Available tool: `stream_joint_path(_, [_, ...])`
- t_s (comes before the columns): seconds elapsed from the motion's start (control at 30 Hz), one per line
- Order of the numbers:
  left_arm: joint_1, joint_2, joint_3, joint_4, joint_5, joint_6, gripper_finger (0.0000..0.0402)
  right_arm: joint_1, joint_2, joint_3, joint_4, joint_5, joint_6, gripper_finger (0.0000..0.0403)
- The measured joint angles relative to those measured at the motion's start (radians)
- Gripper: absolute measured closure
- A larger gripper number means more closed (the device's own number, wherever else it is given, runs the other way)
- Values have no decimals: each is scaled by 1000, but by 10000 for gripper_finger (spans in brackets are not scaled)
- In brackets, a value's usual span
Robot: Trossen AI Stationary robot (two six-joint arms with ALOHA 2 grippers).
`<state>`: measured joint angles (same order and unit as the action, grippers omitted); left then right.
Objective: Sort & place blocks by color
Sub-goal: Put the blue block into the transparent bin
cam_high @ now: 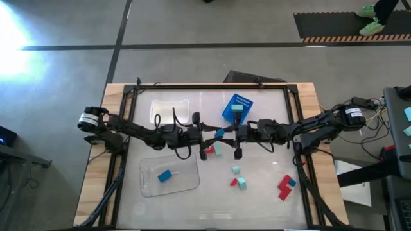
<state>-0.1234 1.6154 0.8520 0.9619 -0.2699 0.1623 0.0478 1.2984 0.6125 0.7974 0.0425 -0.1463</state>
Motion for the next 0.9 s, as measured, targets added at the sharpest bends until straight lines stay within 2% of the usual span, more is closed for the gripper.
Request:
stream_joint_path(0.07, [0, 0, 0, -2, -1, 0, 290, 0, 0, 0, 0, 0, 0, 284])
stream_joint_path(0.27, [0, -1, 0, -8, -1, -1, 290, 0, 0, 0, -3, 1, 0, 282])
stream_joint_path(0.57, [0, -14, 0, -68, -23, -2, 290, -1, -11, 1, -30, 2, 40, 150])
stream_joint_path(0.73, [-8, -119, 10, -324, -96, -27, 290, -18, -93, 1, -130, 20, 32, 105])
stream_joint_path(0.9, [-18, -253, 73, -800, -101, -196, 290, -37, -208, 1, -278, 64, 34, 92])
